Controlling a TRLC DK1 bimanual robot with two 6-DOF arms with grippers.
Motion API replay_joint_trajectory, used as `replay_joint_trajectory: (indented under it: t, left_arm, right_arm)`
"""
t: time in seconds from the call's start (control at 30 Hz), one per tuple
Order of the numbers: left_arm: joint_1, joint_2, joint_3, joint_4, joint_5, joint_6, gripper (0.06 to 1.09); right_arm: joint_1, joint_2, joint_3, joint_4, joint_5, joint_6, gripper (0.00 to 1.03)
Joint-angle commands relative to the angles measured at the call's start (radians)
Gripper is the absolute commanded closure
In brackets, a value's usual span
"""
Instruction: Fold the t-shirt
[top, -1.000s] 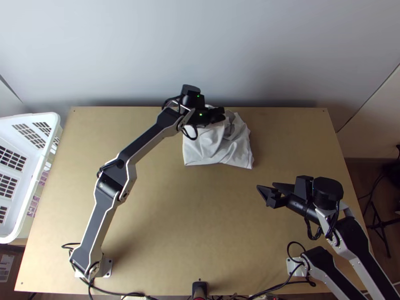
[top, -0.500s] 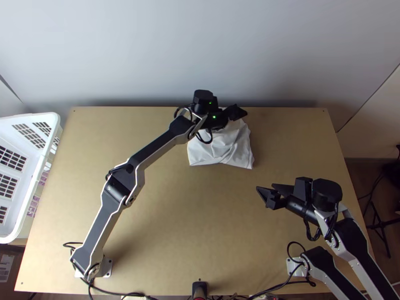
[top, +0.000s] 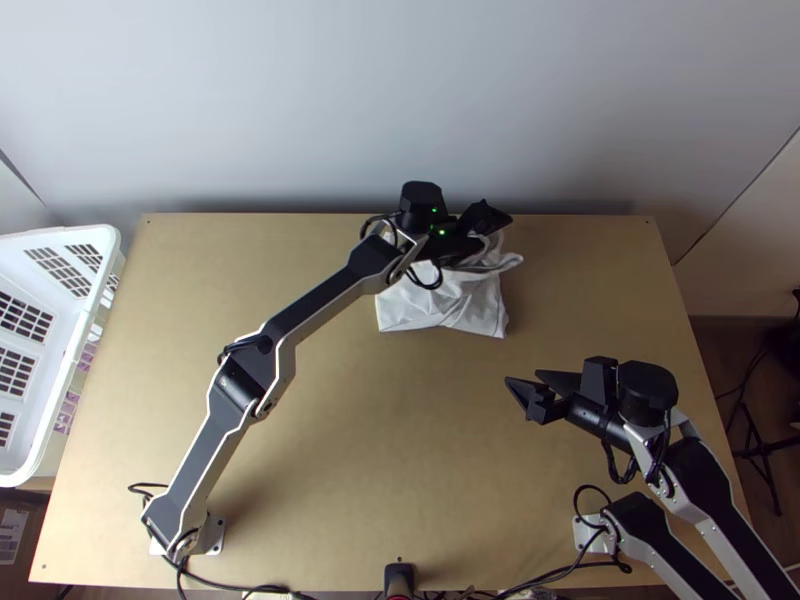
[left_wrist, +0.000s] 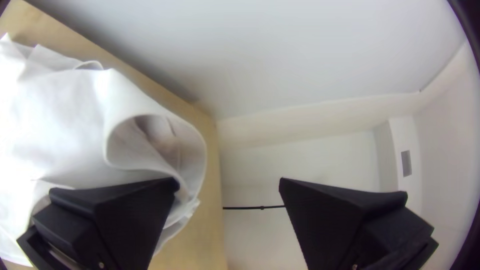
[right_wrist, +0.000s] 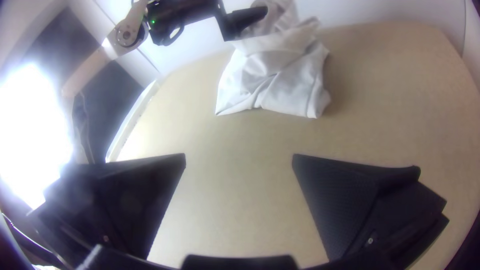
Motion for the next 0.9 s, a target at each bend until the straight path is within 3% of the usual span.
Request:
replay_joint_trajectory:
  t: [0.0,0.3,0.4,0.57,0.87]
  left_arm:
    - [-0.024,0.017,-0.007,0.119,-0.082,-0.18,0.1]
    - [-0.033,-0.053,-0.001,0.249,-0.083,-0.244,0.1]
    - [-0.071,-0.05,-0.001,0.172,-0.042,-0.033,0.1]
    - [-0.048,-0.009,0.001,-0.018,0.001,0.196,0.1]
    - [0.13,0.065,0.001,-0.205,-0.01,0.437,0.1]
  right_arm:
    - [0.019,-0.003,-0.007,0.003,0.001,0.003,0.04]
    - [0.065,0.009,-0.017,0.028,0.001,0.008,0.04]
    - [0.081,0.023,-0.017,0.037,0.001,0.009,0.04]
    - [0.077,0.025,-0.014,0.037,0.001,0.017,0.04]
    - [0.081,0.032,-0.011,0.038,0.001,0.018,0.04]
